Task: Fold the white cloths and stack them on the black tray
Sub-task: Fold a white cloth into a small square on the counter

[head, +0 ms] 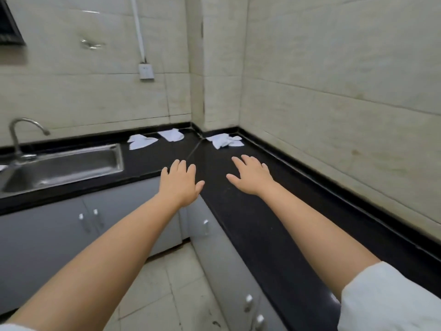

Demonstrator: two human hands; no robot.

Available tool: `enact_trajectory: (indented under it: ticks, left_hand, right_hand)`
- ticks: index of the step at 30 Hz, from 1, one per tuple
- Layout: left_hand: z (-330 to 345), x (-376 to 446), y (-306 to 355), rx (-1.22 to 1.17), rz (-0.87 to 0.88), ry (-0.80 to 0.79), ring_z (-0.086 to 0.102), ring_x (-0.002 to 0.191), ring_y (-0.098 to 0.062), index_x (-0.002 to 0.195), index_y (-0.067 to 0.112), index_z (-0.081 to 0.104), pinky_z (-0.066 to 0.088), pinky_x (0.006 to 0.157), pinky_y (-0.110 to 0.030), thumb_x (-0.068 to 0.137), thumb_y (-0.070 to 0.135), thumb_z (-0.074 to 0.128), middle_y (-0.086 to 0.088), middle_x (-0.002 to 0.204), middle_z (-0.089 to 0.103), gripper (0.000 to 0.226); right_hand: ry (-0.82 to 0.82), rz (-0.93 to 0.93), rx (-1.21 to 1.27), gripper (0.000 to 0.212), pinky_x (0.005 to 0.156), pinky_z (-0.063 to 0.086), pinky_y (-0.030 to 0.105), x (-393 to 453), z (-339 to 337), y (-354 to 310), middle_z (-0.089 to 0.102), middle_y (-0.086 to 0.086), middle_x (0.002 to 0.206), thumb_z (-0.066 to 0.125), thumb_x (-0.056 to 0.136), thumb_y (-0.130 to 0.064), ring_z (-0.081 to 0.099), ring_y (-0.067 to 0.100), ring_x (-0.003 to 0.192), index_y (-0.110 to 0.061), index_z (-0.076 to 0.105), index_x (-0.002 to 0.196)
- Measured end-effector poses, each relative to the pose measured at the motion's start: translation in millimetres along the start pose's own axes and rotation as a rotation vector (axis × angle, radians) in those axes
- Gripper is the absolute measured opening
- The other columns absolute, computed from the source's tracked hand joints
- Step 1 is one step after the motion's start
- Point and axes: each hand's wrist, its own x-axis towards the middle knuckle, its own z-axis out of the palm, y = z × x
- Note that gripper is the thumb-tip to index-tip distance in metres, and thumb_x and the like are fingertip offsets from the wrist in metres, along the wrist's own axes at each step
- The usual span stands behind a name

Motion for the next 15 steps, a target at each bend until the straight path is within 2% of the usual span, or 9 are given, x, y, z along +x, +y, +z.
enact_trajectory:
  ticks: [7,15]
  left_hand:
    - [29,155,-100,0.004,-0.079,-0.043,0.007,0.146,-0.027,0.145,0.013,0.022,0.015,0.117,-0.047,0.098,0.046,0.028,-0.012,0.155,0.017,0.057]
    - [66,285,-201,0.046,-0.170,-0.086,0.022,0.139,-0.028,0.138,0.012,0.032,0.023,0.113,-0.047,0.097,0.047,0.030,-0.013,0.144,0.033,0.054]
  right_hand:
    - [-0.025,-0.051,0.063,0.061,0.114,0.015,0.052,197,28,-40,0.013,0.009,0.156,0.034,0.095,-0.047,0.011,0.029,0.143,-0.022,0.015,0.147]
    - [-0.107,-0.080,0.074,0.062,0.115,0.016,0.050,356,63,-69,0.011,0.010,0.156,0.033,0.095,-0.048,0.009,0.028,0.144,-0.023,0.012,0.148]
